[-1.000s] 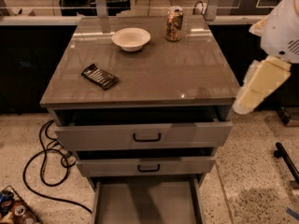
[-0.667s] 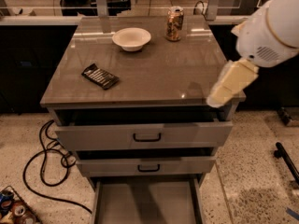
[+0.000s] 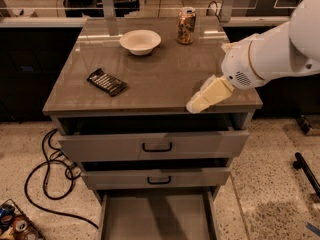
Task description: Place rxbar chocolate into bottom drawer
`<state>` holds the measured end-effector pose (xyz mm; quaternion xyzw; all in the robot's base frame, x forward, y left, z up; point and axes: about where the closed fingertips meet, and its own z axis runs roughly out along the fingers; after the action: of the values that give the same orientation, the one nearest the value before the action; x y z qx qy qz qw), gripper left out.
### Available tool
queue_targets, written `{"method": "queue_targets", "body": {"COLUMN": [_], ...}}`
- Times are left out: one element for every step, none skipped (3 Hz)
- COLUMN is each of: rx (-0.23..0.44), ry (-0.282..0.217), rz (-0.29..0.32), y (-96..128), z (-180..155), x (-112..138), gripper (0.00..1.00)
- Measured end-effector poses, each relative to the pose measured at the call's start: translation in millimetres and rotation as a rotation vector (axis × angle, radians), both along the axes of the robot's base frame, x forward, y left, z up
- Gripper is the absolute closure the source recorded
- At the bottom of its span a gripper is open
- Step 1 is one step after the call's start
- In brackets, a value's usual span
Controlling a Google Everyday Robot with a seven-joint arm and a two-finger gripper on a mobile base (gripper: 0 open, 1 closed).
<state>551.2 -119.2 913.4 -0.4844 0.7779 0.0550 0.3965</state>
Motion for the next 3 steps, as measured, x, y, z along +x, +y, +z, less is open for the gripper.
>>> {"method": "queue_targets", "body": {"rx": [0.137, 0.164, 0.164], "ry": [-0.081, -0.155, -0.155], "rz": [-0.009, -0.042, -0.042], "y": [23, 24, 24], "z": [-7, 9, 9], "x": [27, 42, 42], "gripper": [0.00, 0.00, 0.00]}}
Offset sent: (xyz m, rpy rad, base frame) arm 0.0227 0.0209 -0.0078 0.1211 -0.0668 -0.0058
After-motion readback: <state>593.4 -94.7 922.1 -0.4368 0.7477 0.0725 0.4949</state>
